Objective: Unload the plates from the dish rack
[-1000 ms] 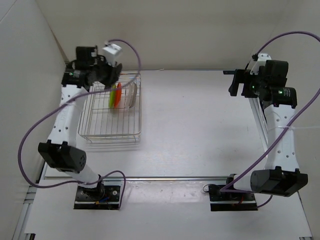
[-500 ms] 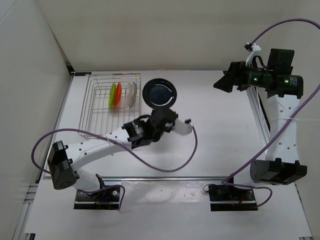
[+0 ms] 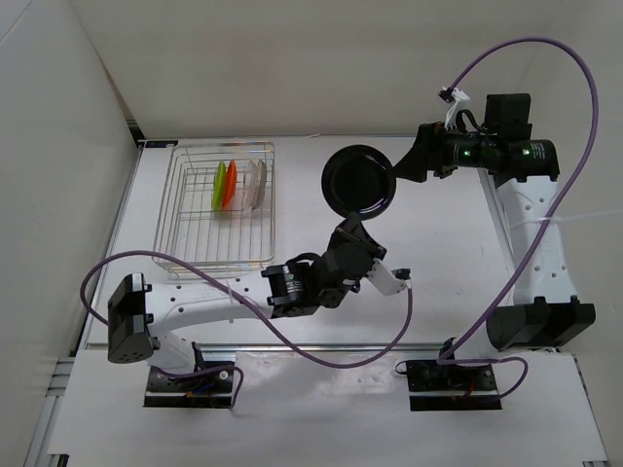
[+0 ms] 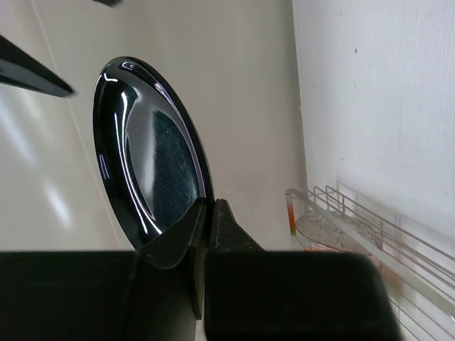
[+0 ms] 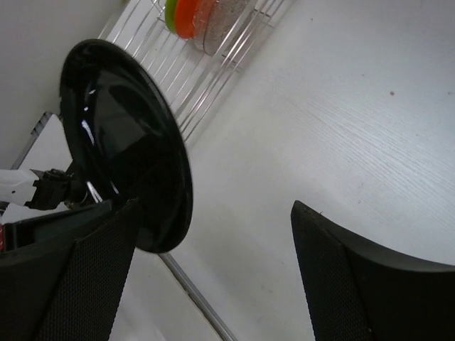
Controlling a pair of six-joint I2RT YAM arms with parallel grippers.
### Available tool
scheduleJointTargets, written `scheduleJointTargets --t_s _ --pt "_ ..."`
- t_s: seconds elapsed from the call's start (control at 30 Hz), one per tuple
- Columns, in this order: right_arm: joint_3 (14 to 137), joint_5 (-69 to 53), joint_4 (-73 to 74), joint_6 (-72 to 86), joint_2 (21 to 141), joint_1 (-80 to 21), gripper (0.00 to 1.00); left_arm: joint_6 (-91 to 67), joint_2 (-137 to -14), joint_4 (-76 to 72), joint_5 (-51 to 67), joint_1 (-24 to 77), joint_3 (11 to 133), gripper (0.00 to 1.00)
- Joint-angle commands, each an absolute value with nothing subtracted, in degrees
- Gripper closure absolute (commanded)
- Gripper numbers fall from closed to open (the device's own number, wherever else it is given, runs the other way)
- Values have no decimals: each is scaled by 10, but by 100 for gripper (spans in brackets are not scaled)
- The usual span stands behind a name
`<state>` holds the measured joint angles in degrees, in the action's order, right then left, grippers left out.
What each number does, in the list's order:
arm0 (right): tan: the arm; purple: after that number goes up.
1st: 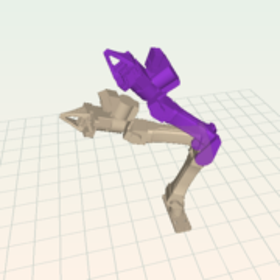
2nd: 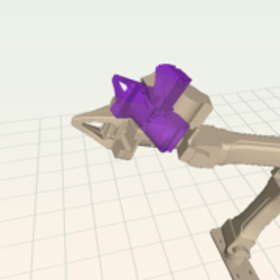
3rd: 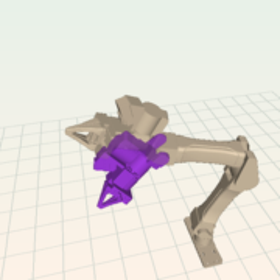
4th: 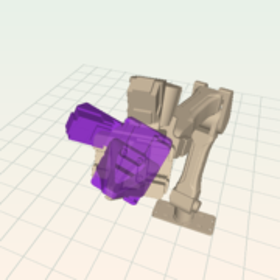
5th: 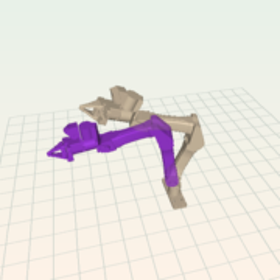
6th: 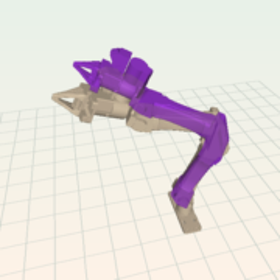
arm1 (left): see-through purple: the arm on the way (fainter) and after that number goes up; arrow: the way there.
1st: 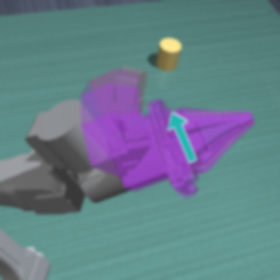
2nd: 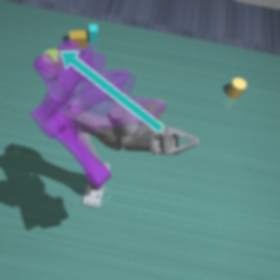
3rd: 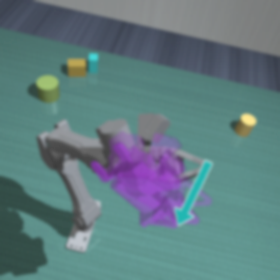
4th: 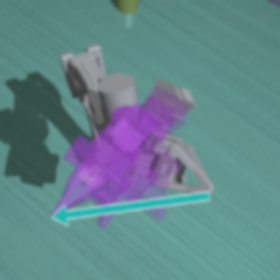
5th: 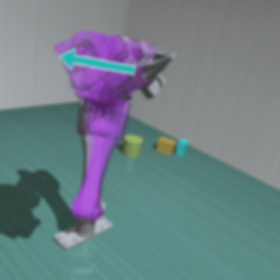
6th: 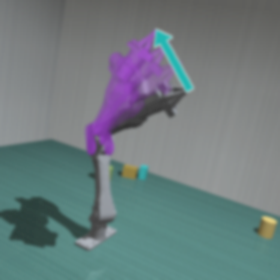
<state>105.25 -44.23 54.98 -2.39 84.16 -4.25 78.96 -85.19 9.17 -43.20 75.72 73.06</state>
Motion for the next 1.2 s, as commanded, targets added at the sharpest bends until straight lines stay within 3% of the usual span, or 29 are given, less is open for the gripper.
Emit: scheduleJointTargets --t_s 0.0,0.07,0.1,0.2,0.53,0.6,0.7,0.83,0.93,0.97,1.0,1.03,1.07,1.13,1.17 --pt "1030 -428 523 -11 852 -42 12 813 -856 54 -453 772 765 89" --pt "1024 -428 517 -5 852 -42 17 819 -861 47 -453 772 766 89" --pt "1024 -428 517 -5 852 -42 26 819 -861 36 -453 772 766 89" --pt "1019 -428 517 -5 852 -42 38 835 -867 16 -453 772 760 89" --pt "1013 -469 528 -11 862 -70 40 860 -883 -13 -453 772 766 89" --pt "1013 -475 528 -11 862 -70 51 860 -889 -13 -453 772 766 89" --pt "1013 -456 528 -16 857 -70 83 860 -889 -7 -453 772 772 89" --pt "1013 -446 528 -16 852 -70 100 846 -896 4 -453 759 777 89" --pt "1008 -440 523 -10 852 -70 100 829 -907 27 -459 752 790 88" --pt "1008 -435 523 -10 852 -70 100 823 -907 34 -459 745 799 79" --pt "1008 -435 516 -4 852 -70 100 806 -914 53 -459 736 812 59" --pt "1008 -430 511 -4 852 -70 100 798 -914 60 -459 728 817 52" --pt "1008 -430 511 3 852 -70 100 790 -914 72 -459 728 823 52" --pt "1003 -404 494 20 852 -70 100 759 -914 117 -459 711 840 28" --pt "998 -360 473 28 857 -70 100 716 -914 157 -452 706 866 0"
